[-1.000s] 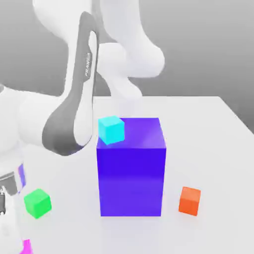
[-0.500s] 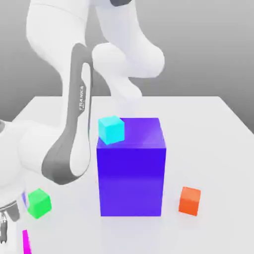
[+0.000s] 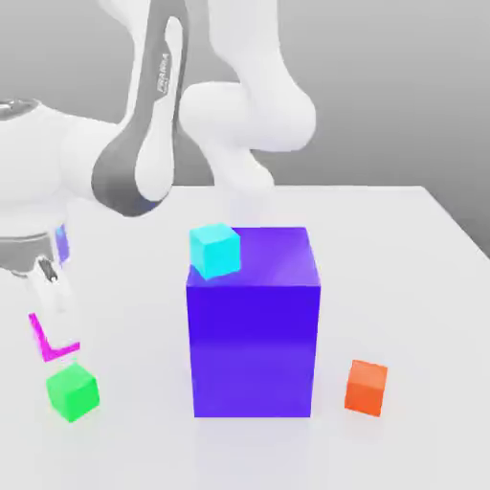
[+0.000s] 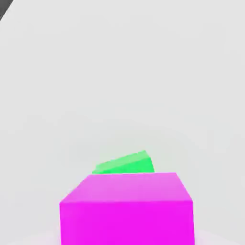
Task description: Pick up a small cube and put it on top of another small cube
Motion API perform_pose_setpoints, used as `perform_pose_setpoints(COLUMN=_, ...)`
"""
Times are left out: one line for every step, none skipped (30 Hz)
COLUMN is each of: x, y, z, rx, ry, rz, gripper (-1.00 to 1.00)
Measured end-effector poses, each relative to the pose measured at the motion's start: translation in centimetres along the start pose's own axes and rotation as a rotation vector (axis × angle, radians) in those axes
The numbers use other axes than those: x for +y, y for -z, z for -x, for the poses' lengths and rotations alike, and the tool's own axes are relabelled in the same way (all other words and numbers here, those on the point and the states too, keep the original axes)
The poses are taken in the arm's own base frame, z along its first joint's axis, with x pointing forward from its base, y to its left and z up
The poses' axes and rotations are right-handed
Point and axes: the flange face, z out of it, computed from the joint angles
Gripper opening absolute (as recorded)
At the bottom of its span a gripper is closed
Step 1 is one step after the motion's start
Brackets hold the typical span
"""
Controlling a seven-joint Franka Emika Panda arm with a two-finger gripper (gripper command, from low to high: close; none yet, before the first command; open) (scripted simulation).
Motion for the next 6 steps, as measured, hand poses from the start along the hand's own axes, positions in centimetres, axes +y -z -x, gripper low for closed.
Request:
perform_pose_setpoints(x=0.1, y=-1.1, z=0.0, rx=0.0, ry=0.001, rz=0.0, gripper=-1.0)
perform_pose_setpoints(x=0.1, y=-2.3, z=0.0, rx=0.0, ry=0.002, rz=0.0, gripper=-1.0)
perform_pose_setpoints(x=0.2, y=-3.2, z=0.1, rx=0.0, ry=0.003, rz=0.0, gripper=1.0)
perform_pose_setpoints(x=0.2, y=-3.2, z=0.1, rx=0.0, ry=0.003, rz=0.0, gripper=1.0)
perform_pose_setpoints(x=0.2, y=-3.2, z=0.1, rx=0.0, ry=0.003, rz=0.0, gripper=1.0)
perform_pose_setpoints(x=0.2, y=-3.2, z=0.1, rx=0.0, ry=0.003, rz=0.0, gripper=1.0)
